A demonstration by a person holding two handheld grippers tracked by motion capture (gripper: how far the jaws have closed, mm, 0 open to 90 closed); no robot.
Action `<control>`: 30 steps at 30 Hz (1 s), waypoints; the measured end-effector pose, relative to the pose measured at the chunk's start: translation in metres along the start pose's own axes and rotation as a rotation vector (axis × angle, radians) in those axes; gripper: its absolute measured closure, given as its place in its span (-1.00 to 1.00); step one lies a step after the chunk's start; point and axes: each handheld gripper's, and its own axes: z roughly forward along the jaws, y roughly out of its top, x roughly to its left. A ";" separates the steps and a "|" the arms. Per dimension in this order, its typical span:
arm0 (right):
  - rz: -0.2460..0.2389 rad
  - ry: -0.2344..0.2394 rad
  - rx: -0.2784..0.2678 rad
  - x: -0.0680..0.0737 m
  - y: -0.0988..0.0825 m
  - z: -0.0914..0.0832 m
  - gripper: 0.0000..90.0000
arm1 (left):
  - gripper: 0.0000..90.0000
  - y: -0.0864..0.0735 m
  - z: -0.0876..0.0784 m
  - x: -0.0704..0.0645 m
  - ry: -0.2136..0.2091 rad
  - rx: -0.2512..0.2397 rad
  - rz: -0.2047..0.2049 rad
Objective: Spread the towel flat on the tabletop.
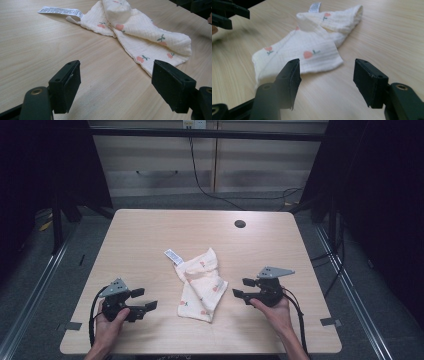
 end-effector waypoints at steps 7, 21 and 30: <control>-0.010 0.036 -0.014 0.005 0.025 0.039 -0.11 | -0.47 0.000 0.001 0.000 -0.003 -0.001 -0.001; -0.009 0.102 0.095 0.001 0.066 0.099 -0.12 | -0.47 0.000 0.000 0.001 -0.009 -0.003 -0.007; -0.041 0.113 0.169 0.006 0.065 0.138 -0.14 | -0.46 0.000 0.002 0.003 0.003 0.013 0.005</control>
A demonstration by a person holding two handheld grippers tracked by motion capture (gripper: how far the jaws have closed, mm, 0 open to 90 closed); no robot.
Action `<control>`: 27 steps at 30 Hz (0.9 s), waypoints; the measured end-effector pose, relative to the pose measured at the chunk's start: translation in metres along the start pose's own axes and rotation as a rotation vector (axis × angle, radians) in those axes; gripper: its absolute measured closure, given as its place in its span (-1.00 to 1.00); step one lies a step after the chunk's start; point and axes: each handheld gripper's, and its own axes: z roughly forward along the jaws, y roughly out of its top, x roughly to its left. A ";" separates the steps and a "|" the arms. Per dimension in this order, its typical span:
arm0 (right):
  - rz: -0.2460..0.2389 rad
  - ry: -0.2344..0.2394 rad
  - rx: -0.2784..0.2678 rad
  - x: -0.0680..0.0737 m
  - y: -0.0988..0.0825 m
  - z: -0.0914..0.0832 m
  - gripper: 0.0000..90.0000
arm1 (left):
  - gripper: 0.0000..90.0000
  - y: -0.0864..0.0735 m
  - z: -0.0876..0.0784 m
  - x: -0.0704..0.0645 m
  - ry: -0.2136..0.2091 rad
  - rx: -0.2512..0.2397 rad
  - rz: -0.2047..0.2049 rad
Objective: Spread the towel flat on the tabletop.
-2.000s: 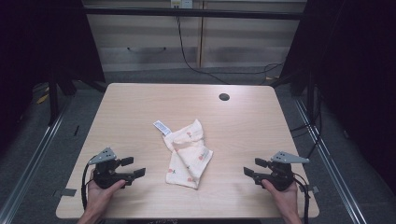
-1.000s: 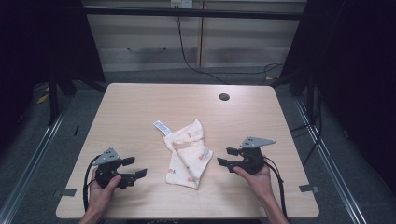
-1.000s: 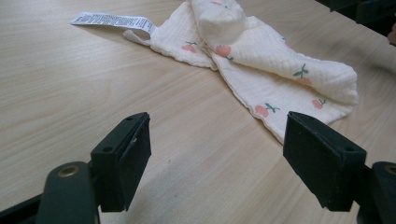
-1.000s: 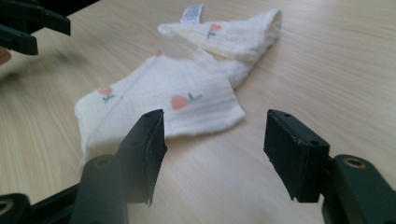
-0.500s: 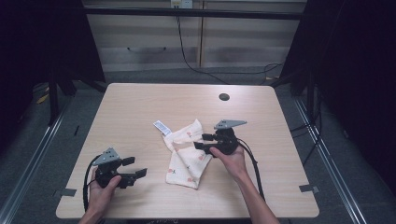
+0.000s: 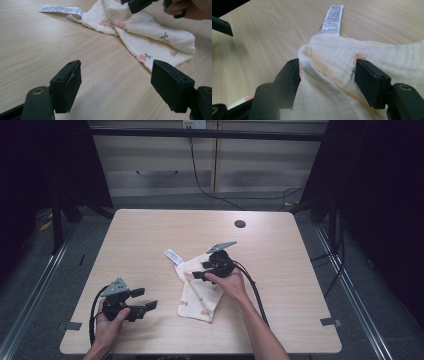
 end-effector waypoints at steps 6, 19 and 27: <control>0.036 -0.032 0.068 -0.003 -0.012 0.012 0.53 | -0.46 0.000 0.000 0.001 0.001 0.000 -0.010; 0.041 -0.039 0.065 0.001 -0.029 -0.004 0.79 | -0.45 0.001 0.002 0.000 0.007 0.005 -0.003; 0.046 -0.035 0.039 0.010 -0.045 -0.016 0.79 | -0.45 0.001 0.004 -0.001 0.018 0.008 0.001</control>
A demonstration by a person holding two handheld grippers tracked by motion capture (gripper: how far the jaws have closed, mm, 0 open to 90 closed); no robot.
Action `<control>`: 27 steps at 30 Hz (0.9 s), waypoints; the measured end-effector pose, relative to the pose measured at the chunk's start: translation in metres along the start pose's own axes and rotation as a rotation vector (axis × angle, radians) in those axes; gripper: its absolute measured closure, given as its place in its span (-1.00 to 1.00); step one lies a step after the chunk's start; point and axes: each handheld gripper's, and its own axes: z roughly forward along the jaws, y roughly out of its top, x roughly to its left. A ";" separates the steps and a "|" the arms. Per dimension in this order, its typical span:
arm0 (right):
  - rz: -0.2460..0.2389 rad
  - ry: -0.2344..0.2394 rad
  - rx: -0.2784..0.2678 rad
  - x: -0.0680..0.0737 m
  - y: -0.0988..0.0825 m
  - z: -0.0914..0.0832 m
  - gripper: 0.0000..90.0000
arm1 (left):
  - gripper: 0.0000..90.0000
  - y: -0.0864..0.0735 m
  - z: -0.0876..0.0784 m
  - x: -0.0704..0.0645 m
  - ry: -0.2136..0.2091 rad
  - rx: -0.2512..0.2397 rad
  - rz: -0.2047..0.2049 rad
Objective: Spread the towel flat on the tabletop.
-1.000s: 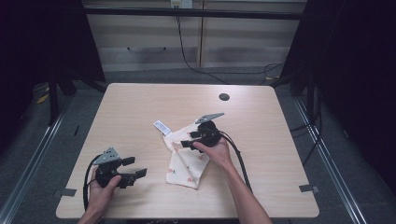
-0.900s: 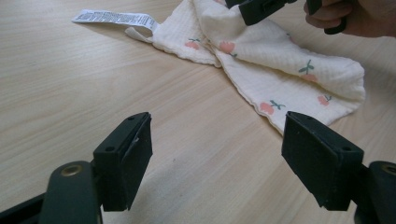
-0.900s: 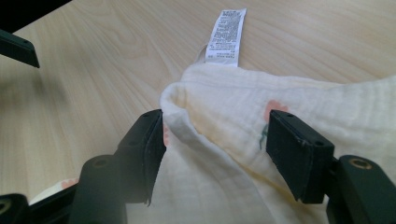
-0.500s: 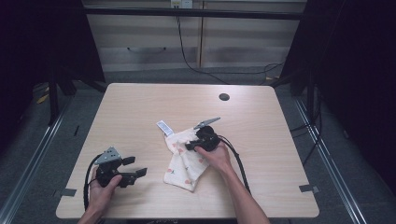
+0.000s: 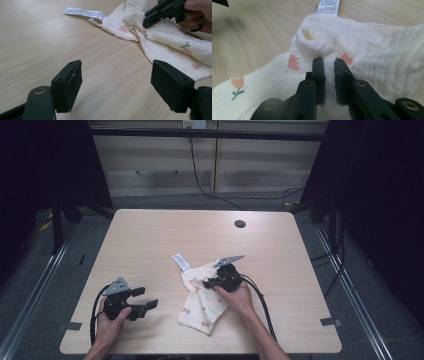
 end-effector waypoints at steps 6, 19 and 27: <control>0.009 0.004 -0.018 0.011 -0.015 -0.009 0.79 | -0.45 0.000 0.002 -0.002 -0.006 0.006 0.017; 0.023 0.011 -0.040 0.022 -0.023 -0.017 0.39 | -0.46 0.001 0.005 -0.008 -0.063 0.011 0.002; -0.001 0.004 -0.082 0.021 -0.030 -0.068 0.15 | -0.50 0.003 0.010 -0.024 -0.141 0.016 0.030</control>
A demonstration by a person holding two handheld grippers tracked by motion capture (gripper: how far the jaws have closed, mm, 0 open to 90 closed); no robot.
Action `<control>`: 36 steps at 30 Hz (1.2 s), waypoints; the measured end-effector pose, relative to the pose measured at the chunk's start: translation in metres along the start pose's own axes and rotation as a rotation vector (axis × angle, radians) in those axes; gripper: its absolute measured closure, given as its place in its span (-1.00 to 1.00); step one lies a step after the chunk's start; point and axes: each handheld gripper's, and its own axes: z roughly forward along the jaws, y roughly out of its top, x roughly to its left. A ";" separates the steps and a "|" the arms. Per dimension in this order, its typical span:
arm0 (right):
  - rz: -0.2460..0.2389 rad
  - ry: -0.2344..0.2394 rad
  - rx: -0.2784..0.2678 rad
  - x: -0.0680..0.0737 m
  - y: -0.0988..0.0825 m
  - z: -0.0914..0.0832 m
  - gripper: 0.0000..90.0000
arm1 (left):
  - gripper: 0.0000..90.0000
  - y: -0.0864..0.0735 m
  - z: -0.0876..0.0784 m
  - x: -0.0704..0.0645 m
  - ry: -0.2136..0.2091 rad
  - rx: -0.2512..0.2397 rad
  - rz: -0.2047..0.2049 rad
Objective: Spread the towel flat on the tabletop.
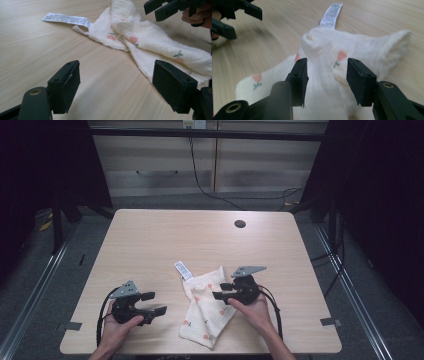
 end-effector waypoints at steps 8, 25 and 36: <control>0.042 0.006 0.029 -0.009 -0.037 -0.018 0.10 | -0.26 0.006 0.020 -0.024 -0.055 0.050 0.046; 0.031 0.057 0.020 -0.006 -0.044 -0.007 0.87 | 0.54 -0.003 0.053 -0.048 -0.128 0.197 0.180; 0.023 -0.002 -0.076 -0.011 -0.035 -0.049 0.90 | 0.68 -0.004 0.056 -0.051 -0.070 0.210 0.234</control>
